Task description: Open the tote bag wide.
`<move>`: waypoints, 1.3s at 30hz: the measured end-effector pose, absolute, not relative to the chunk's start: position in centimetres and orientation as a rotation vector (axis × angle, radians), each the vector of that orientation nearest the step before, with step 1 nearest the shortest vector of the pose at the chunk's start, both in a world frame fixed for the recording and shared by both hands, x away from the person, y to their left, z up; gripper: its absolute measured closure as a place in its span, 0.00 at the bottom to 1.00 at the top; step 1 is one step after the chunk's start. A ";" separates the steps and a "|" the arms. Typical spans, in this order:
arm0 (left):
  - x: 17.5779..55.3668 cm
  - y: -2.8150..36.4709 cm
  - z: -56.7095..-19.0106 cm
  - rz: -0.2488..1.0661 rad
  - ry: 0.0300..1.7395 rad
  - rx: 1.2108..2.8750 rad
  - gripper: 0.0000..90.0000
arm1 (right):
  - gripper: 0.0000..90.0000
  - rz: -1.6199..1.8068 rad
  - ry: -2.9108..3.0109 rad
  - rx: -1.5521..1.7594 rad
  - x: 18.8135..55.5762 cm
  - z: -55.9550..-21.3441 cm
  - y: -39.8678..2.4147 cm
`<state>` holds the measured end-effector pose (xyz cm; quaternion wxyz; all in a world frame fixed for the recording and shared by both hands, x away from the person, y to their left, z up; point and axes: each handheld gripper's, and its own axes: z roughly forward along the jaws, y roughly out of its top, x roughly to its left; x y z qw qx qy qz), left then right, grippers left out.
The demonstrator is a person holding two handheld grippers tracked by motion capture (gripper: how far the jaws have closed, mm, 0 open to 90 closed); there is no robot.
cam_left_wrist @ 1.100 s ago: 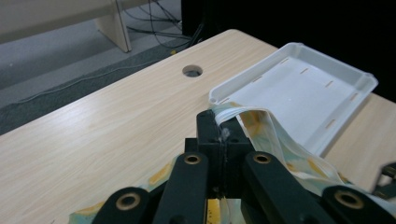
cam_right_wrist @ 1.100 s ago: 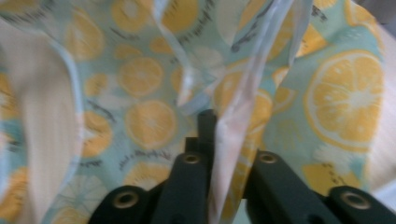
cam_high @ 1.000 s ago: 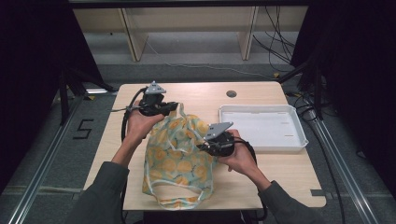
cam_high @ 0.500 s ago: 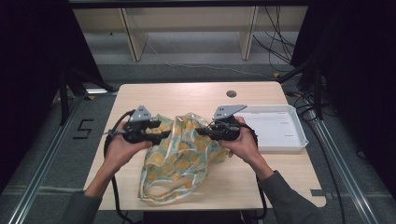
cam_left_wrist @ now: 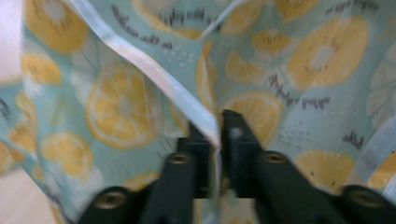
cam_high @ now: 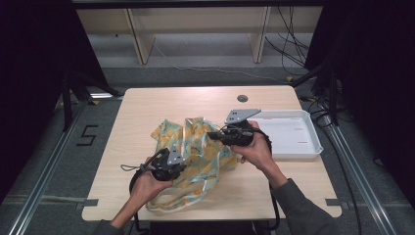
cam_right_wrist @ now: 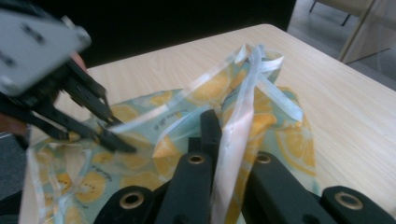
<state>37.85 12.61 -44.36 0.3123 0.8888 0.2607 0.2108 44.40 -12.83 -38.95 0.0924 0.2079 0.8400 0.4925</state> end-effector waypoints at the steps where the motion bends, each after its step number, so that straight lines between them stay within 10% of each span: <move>1: 38.2 12.7 -43.5 0.573 0.693 2.318 0.99 | 1.00 1.453 2.478 0.598 44.7 -39.0 -13.0; 9: 43.6 14.0 -36.4 0.686 0.739 2.167 0.99 | 0.86 1.236 2.417 0.671 45.4 -39.6 -13.6; 17: 48.5 15.3 -35.6 0.646 0.879 2.076 0.99 | 0.45 1.064 2.263 0.719 45.2 -38.6 -14.9; 39: 50.2 15.6 -36.4 0.580 0.975 1.978 0.99 | 0.42 0.971 2.563 0.179 40.2 -40.9 -9.2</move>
